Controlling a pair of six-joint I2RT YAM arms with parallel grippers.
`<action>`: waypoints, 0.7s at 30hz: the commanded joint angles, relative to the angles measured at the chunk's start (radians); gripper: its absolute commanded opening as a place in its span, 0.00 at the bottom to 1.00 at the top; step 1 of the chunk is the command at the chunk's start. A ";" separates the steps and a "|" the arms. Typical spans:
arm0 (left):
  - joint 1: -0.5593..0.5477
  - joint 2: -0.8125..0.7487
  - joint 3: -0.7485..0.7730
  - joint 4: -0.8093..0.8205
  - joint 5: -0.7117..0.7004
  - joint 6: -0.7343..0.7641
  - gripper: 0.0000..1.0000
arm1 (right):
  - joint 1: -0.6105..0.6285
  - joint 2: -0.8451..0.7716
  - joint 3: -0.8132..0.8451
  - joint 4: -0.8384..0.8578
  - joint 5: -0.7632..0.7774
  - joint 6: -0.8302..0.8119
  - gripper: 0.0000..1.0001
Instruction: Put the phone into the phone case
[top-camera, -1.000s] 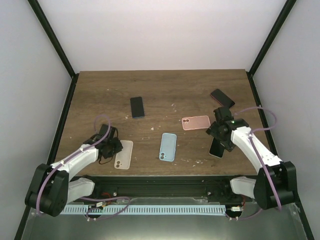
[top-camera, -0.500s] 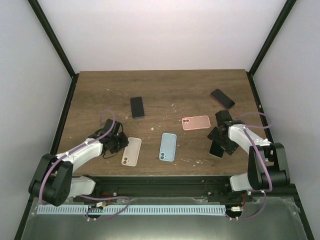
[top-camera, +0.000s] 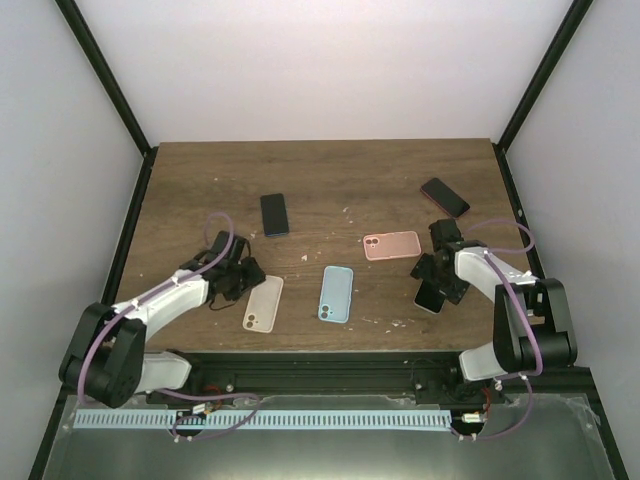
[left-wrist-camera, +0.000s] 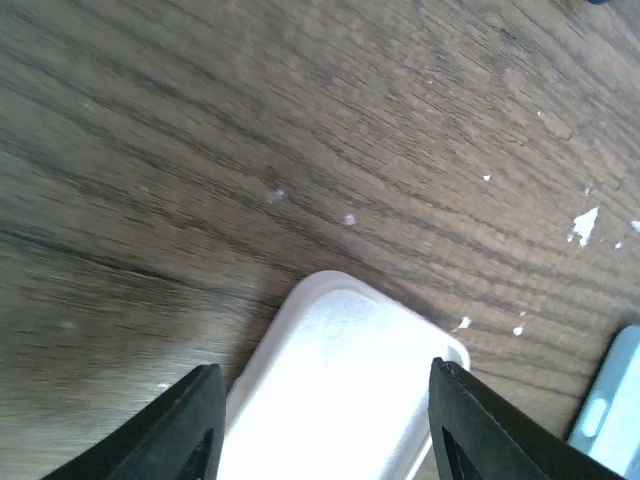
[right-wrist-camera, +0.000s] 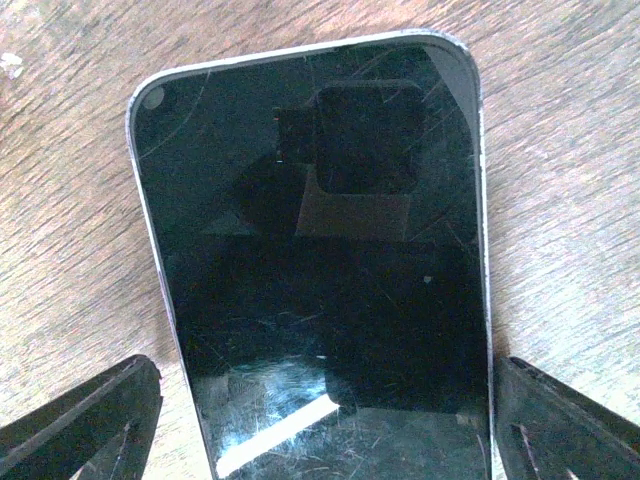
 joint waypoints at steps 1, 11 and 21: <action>-0.001 -0.061 0.016 -0.148 -0.161 0.069 0.63 | 0.007 0.011 0.000 0.003 -0.014 -0.006 0.91; -0.001 -0.088 -0.085 -0.128 -0.133 0.137 0.76 | 0.006 0.036 -0.016 0.000 0.008 0.025 1.00; -0.012 -0.083 -0.141 -0.032 0.092 0.097 0.71 | 0.015 0.065 -0.001 -0.012 0.051 0.018 0.87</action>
